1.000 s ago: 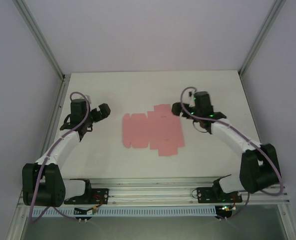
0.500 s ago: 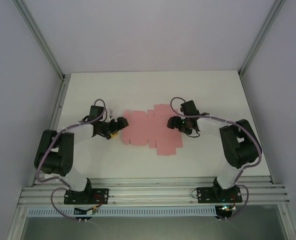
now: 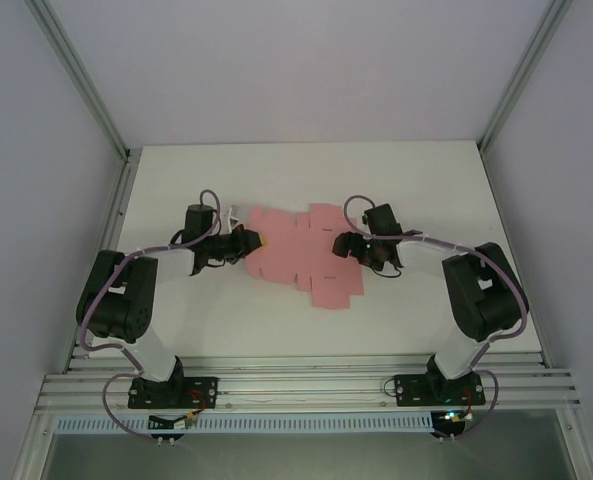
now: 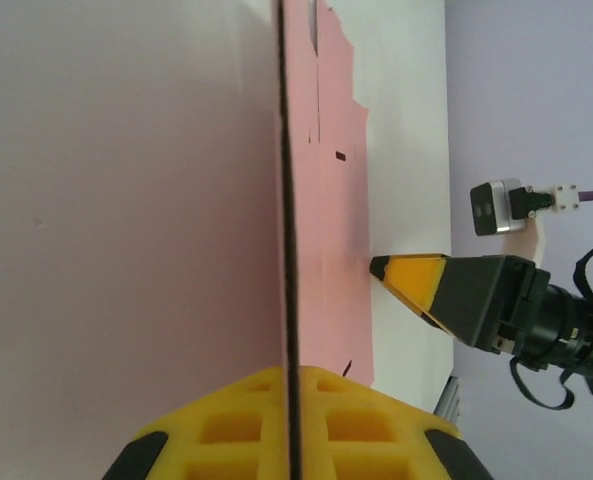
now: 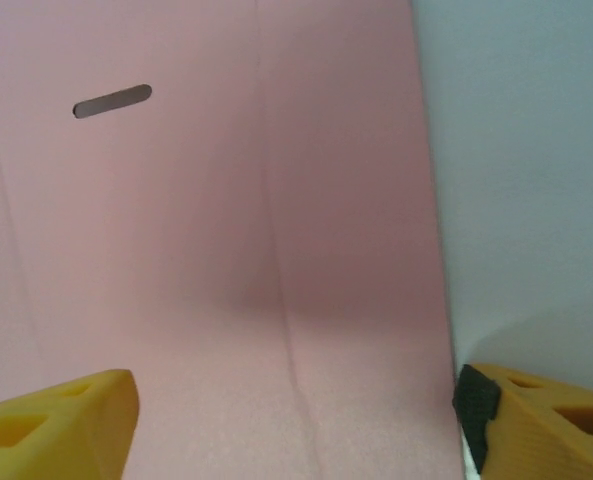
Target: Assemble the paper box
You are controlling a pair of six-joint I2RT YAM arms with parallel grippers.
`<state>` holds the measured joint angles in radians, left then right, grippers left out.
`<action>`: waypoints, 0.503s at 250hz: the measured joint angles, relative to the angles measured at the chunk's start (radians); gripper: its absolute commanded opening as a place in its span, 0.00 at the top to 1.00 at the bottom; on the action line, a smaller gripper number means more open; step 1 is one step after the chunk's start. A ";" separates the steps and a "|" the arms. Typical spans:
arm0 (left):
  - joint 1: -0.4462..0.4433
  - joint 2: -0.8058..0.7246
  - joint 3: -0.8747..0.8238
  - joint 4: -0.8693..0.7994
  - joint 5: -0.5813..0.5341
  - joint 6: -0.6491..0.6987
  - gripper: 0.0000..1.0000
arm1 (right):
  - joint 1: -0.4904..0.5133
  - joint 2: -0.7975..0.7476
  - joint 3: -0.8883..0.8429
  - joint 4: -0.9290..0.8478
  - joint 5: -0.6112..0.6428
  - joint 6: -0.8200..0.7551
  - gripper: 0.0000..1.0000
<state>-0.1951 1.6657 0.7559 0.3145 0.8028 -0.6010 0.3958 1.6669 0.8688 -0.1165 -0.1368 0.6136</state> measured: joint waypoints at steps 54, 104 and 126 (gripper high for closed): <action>0.000 -0.128 -0.046 0.101 0.040 0.026 1.00 | -0.097 -0.309 -0.120 -0.026 -0.124 -0.029 0.06; 0.000 -0.155 -0.119 0.413 0.162 -0.090 1.00 | -0.229 -0.555 -0.224 0.035 -0.304 -0.054 0.04; 0.000 -0.144 -0.121 0.555 0.187 -0.171 1.00 | -0.244 -0.612 -0.265 0.051 -0.357 -0.058 0.08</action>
<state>-0.1951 1.5215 0.6350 0.8696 0.9901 -0.7719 0.1520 1.0546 0.6037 -0.0654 -0.4934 0.5556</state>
